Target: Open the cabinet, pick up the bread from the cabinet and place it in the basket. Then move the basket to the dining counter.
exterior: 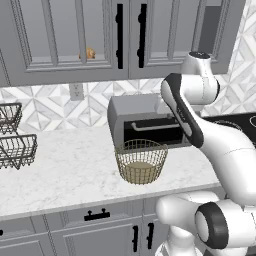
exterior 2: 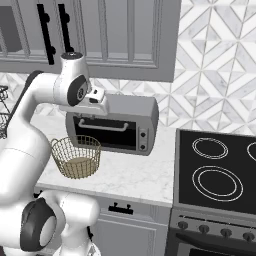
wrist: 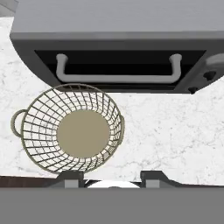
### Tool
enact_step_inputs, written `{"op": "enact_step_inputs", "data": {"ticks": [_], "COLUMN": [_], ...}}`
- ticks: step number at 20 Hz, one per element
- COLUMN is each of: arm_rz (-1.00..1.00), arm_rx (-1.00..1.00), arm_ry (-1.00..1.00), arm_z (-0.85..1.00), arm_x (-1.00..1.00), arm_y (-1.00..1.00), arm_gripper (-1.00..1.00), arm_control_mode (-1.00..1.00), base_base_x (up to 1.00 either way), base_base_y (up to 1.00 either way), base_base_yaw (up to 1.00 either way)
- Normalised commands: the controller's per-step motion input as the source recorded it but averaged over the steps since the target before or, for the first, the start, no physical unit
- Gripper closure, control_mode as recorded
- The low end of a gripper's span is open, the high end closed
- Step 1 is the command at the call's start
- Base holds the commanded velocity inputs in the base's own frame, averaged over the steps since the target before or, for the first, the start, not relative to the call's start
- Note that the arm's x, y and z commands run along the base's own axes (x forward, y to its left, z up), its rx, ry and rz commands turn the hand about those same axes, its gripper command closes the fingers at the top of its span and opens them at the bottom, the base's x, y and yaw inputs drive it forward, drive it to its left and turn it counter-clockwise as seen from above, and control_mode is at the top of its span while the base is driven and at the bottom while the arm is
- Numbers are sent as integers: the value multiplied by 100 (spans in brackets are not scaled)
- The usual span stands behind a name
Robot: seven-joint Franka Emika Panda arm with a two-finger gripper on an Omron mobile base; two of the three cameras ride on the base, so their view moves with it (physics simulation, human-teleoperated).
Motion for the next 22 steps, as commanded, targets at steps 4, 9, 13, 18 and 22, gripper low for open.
{"op": "enact_step_inputs", "data": {"ticks": [4, 9, 13, 18, 22], "arm_rz": [0, 0, 0, -4, -8], "arm_rx": [0, 2, 4, 4, 5], "arm_ry": [-3, -43, -52, -32, -19], "arm_z": [0, 42, 84, 72, 30], "arm_x": [-22, -68, -38, -12, -9], "arm_y": [0, 7, 35, 41, 28], "arm_gripper": [-100, -100, -100, -100, -100], "arm_control_mode": [-100, -100, -100, -100, -100], "base_base_x": [0, 0, 0, 0, 0], "base_base_y": [0, 0, 0, 0, 0], "base_base_yaw": [0, 0, 0, 0, 0]}}
